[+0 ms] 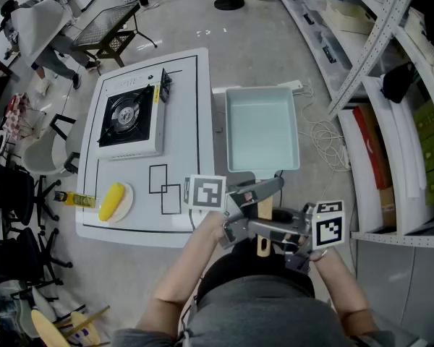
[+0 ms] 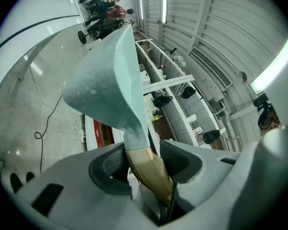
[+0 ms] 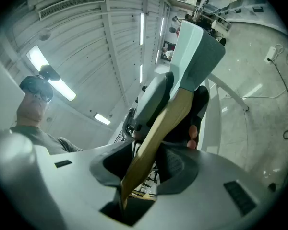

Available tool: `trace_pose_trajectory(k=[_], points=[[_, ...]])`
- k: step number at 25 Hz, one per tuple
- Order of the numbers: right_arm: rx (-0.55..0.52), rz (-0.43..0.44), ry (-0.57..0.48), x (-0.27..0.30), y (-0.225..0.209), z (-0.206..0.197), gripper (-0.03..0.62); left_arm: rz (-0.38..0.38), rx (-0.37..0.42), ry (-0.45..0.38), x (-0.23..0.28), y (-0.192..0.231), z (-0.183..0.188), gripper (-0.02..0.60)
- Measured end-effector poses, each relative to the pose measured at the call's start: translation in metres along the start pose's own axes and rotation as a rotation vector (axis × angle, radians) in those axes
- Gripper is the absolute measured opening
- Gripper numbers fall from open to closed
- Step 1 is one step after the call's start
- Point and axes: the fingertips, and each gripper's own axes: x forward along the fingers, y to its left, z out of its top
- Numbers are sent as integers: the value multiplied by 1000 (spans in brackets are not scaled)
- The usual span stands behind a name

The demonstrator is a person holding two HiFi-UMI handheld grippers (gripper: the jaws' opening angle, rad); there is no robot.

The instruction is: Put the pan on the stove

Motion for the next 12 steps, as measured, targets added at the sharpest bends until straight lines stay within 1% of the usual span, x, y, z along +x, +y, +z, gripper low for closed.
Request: trace_pose_trajectory(k=[6,12], points=[[-3,-1,1,-4,-1,0,153,13,-3,-1,4,1,-2,176],[-3,11,-8,-11,-2,8,163,6,-15,-8,12,2,3,176]])
